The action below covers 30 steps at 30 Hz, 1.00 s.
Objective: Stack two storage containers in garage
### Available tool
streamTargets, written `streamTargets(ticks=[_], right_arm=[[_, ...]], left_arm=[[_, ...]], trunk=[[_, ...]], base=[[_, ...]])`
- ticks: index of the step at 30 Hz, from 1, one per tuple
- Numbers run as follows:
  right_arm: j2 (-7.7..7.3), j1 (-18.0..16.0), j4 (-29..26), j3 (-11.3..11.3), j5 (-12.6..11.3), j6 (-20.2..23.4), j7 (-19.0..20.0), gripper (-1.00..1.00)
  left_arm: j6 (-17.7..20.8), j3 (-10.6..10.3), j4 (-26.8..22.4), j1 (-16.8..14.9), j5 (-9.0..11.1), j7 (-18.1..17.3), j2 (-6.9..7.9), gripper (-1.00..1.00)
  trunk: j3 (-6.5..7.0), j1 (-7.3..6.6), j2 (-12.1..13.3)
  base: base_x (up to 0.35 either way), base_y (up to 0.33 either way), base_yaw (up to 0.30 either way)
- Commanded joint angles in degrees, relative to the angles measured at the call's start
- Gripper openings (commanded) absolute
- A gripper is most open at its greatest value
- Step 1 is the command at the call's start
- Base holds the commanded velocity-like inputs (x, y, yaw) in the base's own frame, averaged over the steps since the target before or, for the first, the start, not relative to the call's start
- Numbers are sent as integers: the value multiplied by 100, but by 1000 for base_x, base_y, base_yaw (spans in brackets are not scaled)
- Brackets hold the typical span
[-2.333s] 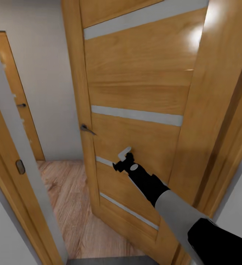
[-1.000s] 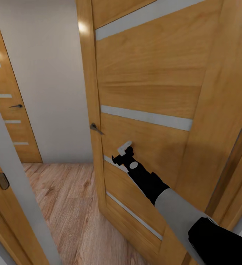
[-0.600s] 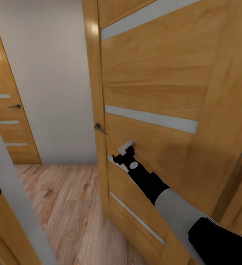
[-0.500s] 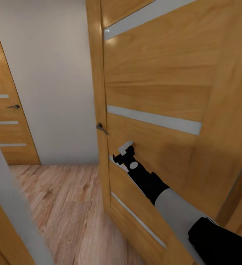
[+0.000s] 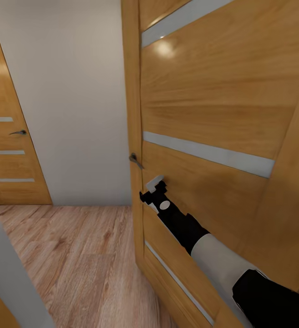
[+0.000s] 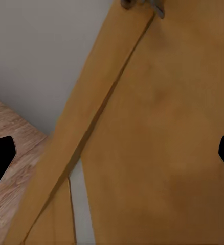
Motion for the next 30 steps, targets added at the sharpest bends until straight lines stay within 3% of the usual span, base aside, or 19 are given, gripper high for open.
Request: streamTargets(ticks=[1, 30], right_arm=[[0, -3, -6, 19, 58, 51, -26, 100], [0, -5, 4, 10, 59, 25, -18, 100]], left_arm=[[-13, 29, -3, -1, 39, 4, -2, 100], [-13, 32, -6, -1, 38, 6, -2, 100]], trunk=[[-6, 1, -3], [-6, 1, -3]], base=[[81, 0, 273], [6, 0, 93]])
